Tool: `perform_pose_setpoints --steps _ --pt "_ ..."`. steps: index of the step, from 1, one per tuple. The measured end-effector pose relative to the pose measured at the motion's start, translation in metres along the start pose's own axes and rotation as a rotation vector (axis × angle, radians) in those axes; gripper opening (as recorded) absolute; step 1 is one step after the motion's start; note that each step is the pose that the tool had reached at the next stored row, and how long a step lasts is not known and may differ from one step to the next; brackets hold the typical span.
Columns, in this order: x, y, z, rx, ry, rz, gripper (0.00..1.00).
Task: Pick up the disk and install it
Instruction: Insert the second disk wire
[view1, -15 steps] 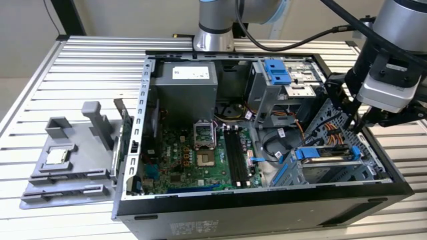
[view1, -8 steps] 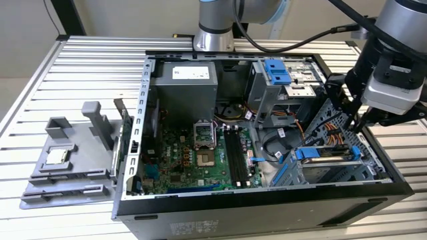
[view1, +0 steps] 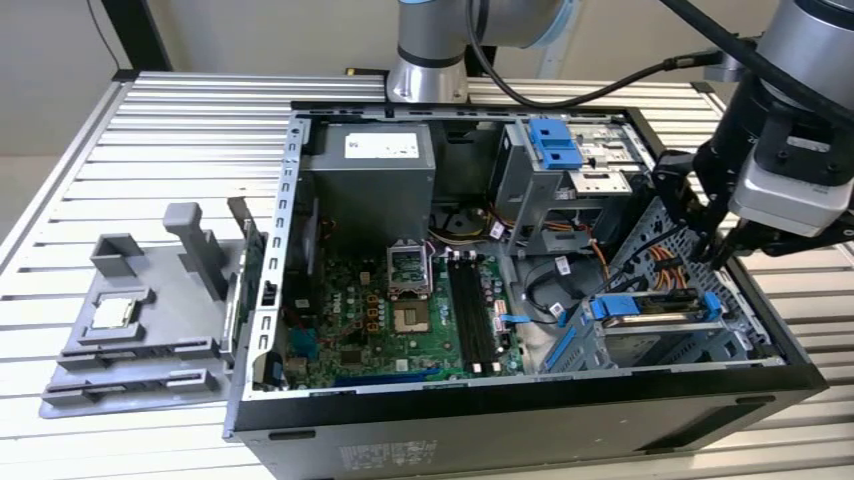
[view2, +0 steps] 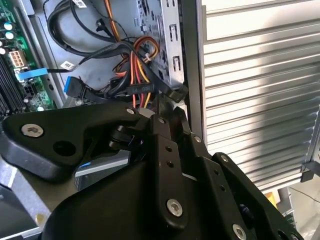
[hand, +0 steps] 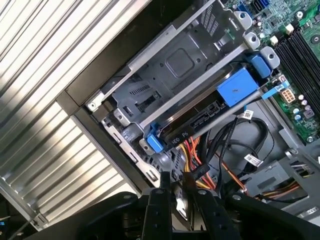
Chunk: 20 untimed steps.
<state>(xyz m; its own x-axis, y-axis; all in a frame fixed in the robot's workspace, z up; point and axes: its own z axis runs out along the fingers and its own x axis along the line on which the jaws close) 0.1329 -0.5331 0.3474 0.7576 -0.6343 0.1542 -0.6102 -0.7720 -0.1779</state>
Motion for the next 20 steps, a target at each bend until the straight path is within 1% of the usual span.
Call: perform_pose_setpoints --steps 4,5,7,10,12,15,20 --pt "0.0005 -0.0003 0.0004 0.0012 0.0007 -0.001 1.0" --pt "0.0004 -0.0003 0.0008 0.0041 0.0022 -0.001 1.0" --pt "0.0 -0.0006 0.0016 0.0131 0.0067 -0.001 1.0" --pt "-0.0009 -0.001 0.003 0.0204 0.0148 0.001 1.0" --pt "-0.0015 -0.0011 0.004 0.0218 0.0168 0.001 1.0" --pt "-0.0031 0.0001 0.0046 0.0222 0.017 0.001 1.0" --pt "-0.0044 -0.0012 0.0048 0.0234 0.0191 0.002 1.0"
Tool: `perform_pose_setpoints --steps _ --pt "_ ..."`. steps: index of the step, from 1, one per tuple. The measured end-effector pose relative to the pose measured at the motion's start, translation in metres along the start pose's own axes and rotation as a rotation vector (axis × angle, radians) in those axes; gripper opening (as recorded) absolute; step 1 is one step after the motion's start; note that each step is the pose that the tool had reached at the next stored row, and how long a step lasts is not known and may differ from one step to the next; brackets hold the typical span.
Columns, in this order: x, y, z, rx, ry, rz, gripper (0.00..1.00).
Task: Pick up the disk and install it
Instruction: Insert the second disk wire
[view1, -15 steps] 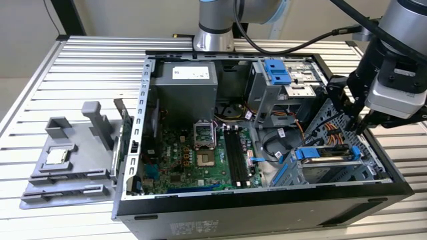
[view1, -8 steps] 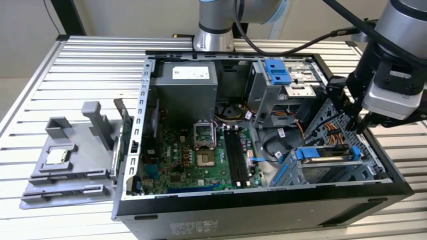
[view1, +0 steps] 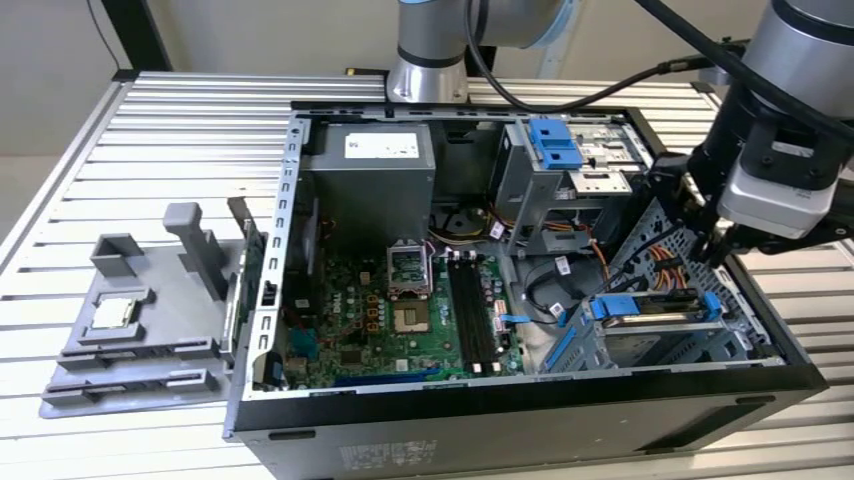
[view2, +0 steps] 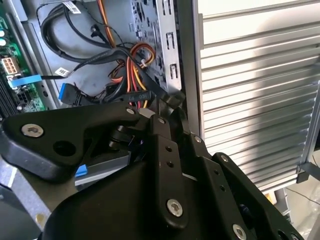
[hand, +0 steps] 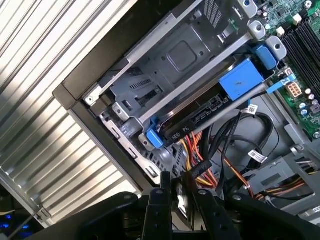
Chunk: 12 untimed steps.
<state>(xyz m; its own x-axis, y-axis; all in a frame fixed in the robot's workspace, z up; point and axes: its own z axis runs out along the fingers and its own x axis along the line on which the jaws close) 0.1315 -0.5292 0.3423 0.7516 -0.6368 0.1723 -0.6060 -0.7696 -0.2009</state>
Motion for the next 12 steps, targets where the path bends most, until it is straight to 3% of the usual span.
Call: perform_pose_setpoints --steps 12 --pt "-0.0006 -0.0007 0.0001 0.0044 -0.0017 0.004 1.0"
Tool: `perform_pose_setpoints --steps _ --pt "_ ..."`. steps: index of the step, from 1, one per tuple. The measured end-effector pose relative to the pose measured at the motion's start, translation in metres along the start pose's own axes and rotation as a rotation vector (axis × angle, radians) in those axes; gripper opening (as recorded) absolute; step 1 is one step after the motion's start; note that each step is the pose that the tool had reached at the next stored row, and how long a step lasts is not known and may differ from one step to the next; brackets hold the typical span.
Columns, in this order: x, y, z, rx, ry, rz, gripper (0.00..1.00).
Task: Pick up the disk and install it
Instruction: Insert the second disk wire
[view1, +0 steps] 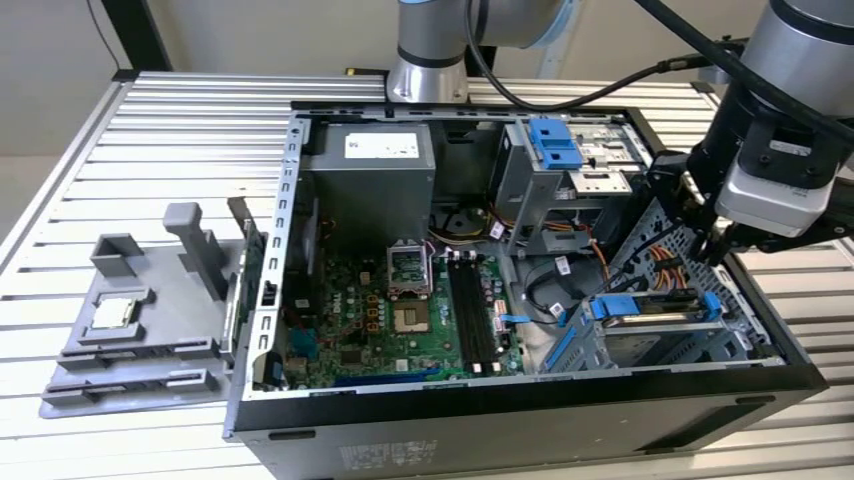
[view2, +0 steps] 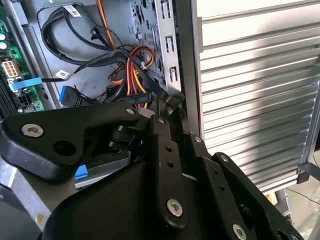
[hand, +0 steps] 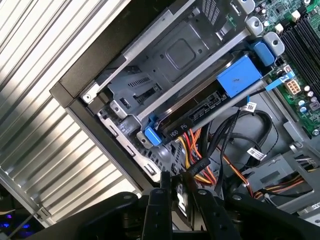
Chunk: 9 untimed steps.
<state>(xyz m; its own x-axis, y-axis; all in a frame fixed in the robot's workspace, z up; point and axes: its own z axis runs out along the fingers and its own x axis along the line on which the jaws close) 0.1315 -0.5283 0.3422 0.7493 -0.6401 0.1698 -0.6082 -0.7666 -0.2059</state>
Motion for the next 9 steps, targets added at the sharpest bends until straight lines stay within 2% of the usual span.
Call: perform_pose_setpoints --steps 9 --pt "0.0 0.0 0.0 0.0 0.0 0.0 1.0"
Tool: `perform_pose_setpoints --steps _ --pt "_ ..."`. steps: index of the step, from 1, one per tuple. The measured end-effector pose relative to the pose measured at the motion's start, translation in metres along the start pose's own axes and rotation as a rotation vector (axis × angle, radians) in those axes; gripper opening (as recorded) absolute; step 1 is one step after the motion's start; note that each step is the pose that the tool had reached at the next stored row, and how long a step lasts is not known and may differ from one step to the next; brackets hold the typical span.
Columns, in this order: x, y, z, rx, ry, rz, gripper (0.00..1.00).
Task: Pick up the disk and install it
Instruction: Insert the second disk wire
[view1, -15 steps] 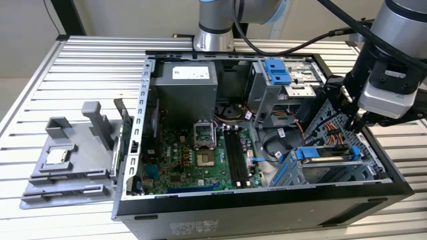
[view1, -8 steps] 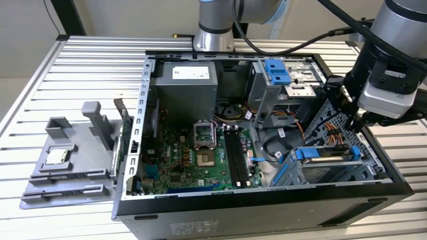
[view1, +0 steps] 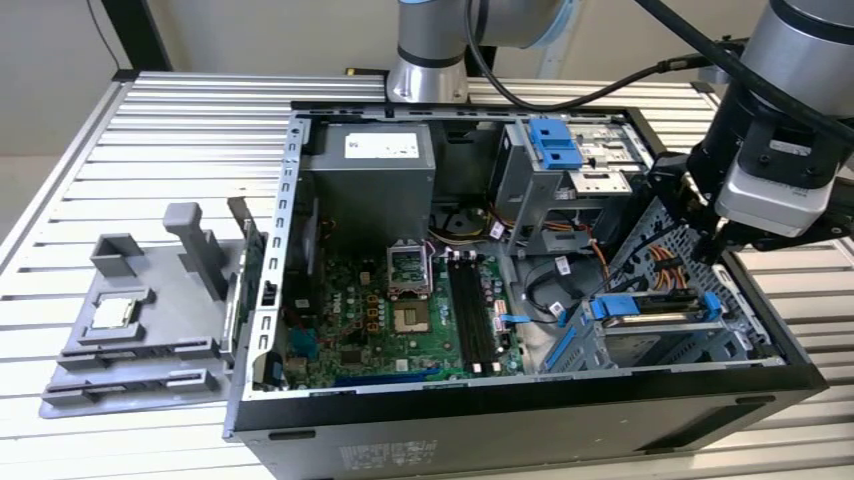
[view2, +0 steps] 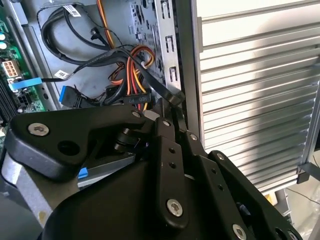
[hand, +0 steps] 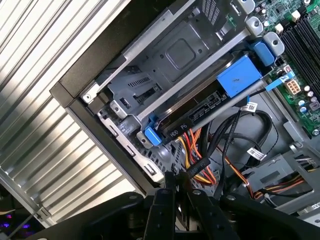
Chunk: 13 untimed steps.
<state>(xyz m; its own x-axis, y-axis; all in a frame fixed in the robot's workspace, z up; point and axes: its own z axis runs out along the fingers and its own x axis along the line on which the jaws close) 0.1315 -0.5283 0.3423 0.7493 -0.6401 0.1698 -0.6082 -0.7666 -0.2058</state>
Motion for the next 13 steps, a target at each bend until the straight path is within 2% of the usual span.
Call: perform_pose_setpoints --steps 4,5,9,13 --pt "0.0 0.0 0.0 0.0001 -0.0001 0.0 1.0" --pt "0.0 0.0 0.0 0.0001 -0.0001 0.0 0.0" --pt "0.0001 0.0 -0.0002 0.0001 -0.0001 0.0 0.0" --pt "0.0007 -0.0004 -0.0045 0.0012 -0.0008 0.001 0.0"
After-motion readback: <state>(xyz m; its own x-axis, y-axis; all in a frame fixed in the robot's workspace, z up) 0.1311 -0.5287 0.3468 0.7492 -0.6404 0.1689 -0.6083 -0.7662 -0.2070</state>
